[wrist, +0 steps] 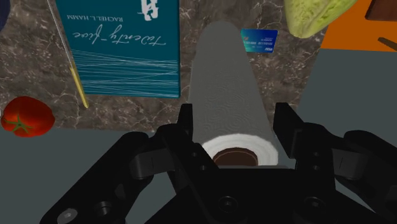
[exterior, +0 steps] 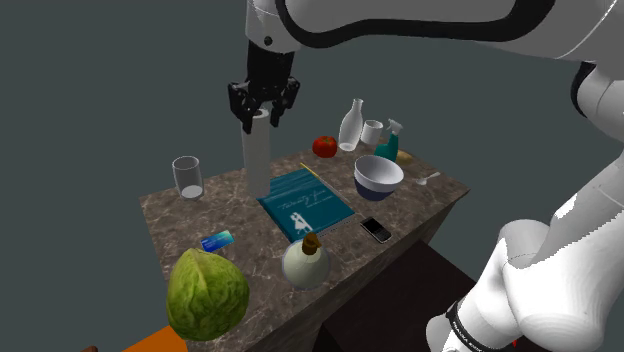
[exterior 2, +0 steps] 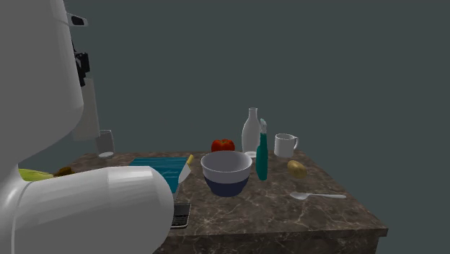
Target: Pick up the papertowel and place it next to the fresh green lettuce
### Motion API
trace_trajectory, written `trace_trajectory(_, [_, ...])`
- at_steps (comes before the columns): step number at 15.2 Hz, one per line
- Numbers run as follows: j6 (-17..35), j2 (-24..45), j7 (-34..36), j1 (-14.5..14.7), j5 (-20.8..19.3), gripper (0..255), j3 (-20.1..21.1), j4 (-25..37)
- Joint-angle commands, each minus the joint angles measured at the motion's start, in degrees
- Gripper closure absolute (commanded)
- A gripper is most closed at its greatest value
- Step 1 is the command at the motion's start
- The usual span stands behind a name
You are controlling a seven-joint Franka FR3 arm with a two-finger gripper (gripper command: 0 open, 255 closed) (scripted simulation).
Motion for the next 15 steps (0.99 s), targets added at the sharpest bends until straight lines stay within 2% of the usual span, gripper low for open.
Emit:
trace_trajectory(1, [1.6, -0.2, 0.1, 0.0, 0.0, 255, 0.0, -1.7])
trace_trajectory(15, [12.3, -0.3, 1.1, -0.1, -0.4, 255, -0.1, -12.6])
